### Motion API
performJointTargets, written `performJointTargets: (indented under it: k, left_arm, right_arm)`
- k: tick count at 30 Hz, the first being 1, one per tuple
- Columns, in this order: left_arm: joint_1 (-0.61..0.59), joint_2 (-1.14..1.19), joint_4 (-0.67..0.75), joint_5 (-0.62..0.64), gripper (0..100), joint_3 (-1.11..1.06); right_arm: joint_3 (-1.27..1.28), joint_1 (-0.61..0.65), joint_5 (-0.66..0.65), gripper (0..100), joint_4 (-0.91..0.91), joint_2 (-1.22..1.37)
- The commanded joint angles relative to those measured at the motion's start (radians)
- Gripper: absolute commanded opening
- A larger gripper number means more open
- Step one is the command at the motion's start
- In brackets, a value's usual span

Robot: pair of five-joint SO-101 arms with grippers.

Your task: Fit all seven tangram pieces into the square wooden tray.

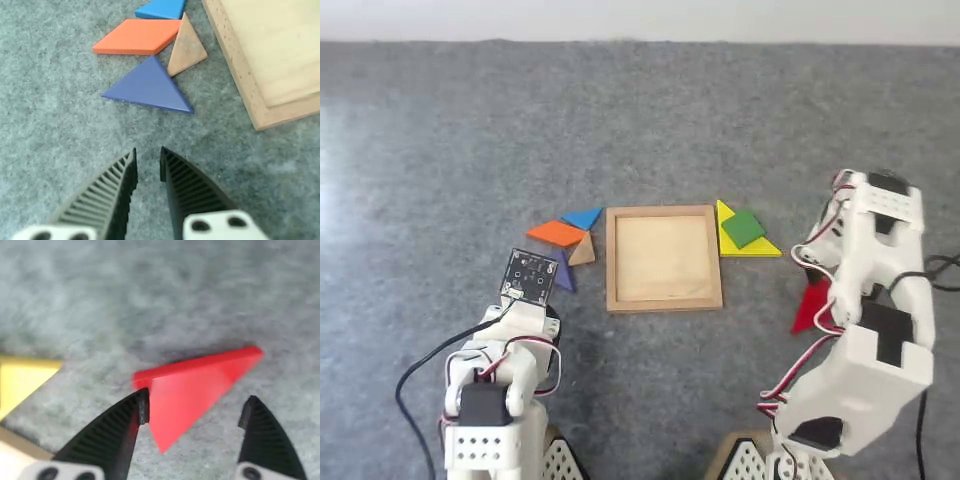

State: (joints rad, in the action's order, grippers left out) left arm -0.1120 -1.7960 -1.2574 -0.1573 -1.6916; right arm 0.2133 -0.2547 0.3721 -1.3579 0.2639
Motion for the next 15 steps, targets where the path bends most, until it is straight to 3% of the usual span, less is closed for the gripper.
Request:
performJointTargets:
  k: [1, 9, 15]
  left_arm:
    - [-0.002, -0.023, -0.006, -0.003, 8, 0.008]
    - [-0.002, -0.023, -0.006, -0.003, 8, 0.008]
    - [-0.002, -0.023, -0.006, -0.003, 8, 0.008]
  right_arm:
    - [-0.046, -0.068, 0.203, 21.8, -0.018, -0.012]
    - [-0.054, 0.064, 0.328, 36.2, -0.036, -0.010]
    - [-0.051, 0.087, 0.443, 37.0, 0.013, 0.035]
